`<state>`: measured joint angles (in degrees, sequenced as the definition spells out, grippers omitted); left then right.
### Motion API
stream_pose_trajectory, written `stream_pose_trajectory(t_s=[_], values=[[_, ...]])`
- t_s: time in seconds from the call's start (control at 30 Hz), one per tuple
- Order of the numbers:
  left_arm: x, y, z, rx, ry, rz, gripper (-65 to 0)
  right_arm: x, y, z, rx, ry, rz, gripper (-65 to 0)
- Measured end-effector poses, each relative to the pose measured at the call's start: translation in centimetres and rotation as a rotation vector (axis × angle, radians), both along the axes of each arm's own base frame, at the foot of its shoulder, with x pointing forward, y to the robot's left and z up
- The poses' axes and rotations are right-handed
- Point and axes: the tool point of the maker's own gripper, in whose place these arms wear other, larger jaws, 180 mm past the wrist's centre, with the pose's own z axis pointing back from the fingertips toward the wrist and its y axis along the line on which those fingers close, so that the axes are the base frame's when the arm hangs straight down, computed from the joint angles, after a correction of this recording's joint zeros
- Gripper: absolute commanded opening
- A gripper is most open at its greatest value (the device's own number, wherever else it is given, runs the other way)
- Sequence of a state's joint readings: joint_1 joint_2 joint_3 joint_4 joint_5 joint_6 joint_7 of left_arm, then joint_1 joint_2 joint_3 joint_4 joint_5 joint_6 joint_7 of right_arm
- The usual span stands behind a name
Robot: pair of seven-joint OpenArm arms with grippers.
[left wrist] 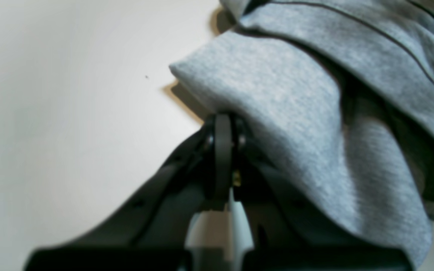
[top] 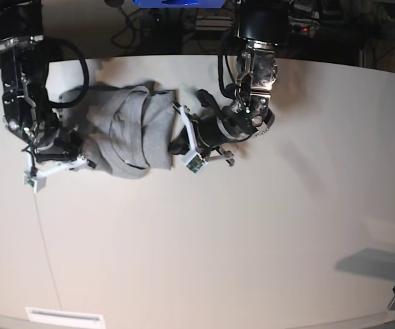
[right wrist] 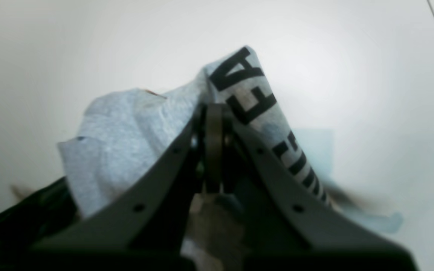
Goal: Fold the T-shirt properly
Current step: 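Press the bundle top with the right gripper and lift the left gripper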
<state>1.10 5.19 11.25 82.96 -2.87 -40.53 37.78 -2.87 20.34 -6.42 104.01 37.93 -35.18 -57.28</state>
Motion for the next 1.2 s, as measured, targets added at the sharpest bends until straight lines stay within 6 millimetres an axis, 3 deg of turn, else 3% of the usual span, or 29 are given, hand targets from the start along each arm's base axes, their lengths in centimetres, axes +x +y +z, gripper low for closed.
stream_pose_trajectory(t_s=[0.2, 0.43, 0.5, 0.6, 0.73, 0.8, 0.93, 1.07, 1.2], values=[[0.0, 0.0, 0.0, -0.001, 0.0, 0.0, -65.0, -0.5, 1.9, -0.8, 0.013, 0.022, 0.036, -64.9], [0.0, 0.0, 0.0, -0.001, 0.0, 0.0, -65.0, -0.5, 1.2, -0.9, -0.03, 0.02, 0.035, -64.9], [0.0, 0.0, 0.0, -0.001, 0.0, 0.0, -65.0, -0.3, 0.5, -0.4, -0.084, 0.003, 0.034, -64.9], [0.0, 0.1, 0.0, -0.001, 0.0, 0.0, -65.0, 0.2, 0.5, 2.0, -0.12, -0.062, 0.046, -64.9], [0.0, 0.4, -0.1, 0.006, -0.003, 0.0, -65.0, 0.5, 2.4, 4.3, -0.076, -0.122, 0.087, -64.9], [-0.1, 1.2, -0.2, -0.014, 0.003, 0.031, -65.0, 0.1, 3.8, 3.7, -0.067, -0.108, 0.108, -64.9], [-0.3, 3.7, -0.4, -0.05, 0.009, 0.108, -65.0, -2.4, 9.0, 2.0, -0.037, -0.066, 0.267, -64.9], [-0.4, 6.6, -0.5, -0.047, -0.003, 0.152, -65.0, -3.2, 10.1, 1.4, -0.163, -0.072, 0.301, -64.1], [-0.7, 7.7, -0.6, -0.04, -0.012, 0.16, -65.0, -5.5, 13.3, 0.5, -0.134, -0.002, 0.426, -63.8]])
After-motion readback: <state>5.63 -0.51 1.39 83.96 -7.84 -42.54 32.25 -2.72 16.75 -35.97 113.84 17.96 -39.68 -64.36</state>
